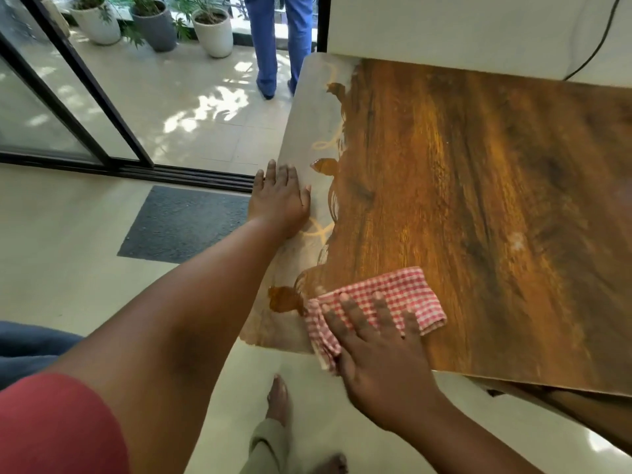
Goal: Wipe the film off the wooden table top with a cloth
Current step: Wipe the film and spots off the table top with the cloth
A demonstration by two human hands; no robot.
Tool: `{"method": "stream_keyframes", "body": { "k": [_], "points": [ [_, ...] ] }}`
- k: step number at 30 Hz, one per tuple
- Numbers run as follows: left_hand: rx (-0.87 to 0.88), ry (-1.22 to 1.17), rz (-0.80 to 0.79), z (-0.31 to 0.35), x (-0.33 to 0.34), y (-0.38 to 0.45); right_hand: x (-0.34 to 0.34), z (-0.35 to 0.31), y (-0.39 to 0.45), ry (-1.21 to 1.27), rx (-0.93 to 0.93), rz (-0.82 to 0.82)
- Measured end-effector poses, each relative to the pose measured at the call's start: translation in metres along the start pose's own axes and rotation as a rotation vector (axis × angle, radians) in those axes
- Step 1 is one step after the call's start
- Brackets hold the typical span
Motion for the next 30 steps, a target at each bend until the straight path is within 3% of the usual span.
{"method": "stream_keyframes", "body": {
  "k": [4, 7, 12, 15, 18, 22, 27, 30],
  "points": [
    [0.021, -0.034, -0.052, -0.004, 0.008, -0.024, 0.001, 0.039, -0.006, 0.016, 0.151, -0.066],
    [0.020, -0.110, -0.041, -0.008, 0.011, -0.036, -0.001, 0.024, 0.018, 0.049, 0.236, -0.038],
    [-0.030, -0.220, 0.000, -0.022, 0.012, -0.045, 0.009, -0.024, 0.018, 0.038, 0.097, 0.039],
    [0.010, -0.253, 0.032, -0.013, 0.010, -0.044, 0.016, 0.008, -0.015, -0.005, 0.079, 0.058],
    [0.024, -0.241, 0.058, -0.008, 0.008, -0.042, 0.015, 0.044, -0.030, -0.005, 0.216, 0.012],
    [0.027, -0.238, 0.077, -0.009, 0.008, -0.044, 0.005, 0.029, 0.004, 0.045, 0.376, -0.009],
    [0.047, -0.215, 0.046, -0.006, 0.008, -0.045, 0.000, -0.038, 0.030, 0.047, 0.138, 0.016],
    [0.050, -0.230, 0.062, -0.007, 0.008, -0.045, 0.003, -0.039, 0.006, 0.033, 0.067, 0.026]
  ]
}}
Point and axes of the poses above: each hand's wrist, its own y-axis towards the middle knuckle, its own x-axis out of the palm, z = x × y, the point moved 5 cm from there along y, towards the middle knuckle, and after that the axes turned 1 degree about -z, right-handed, at the moved point
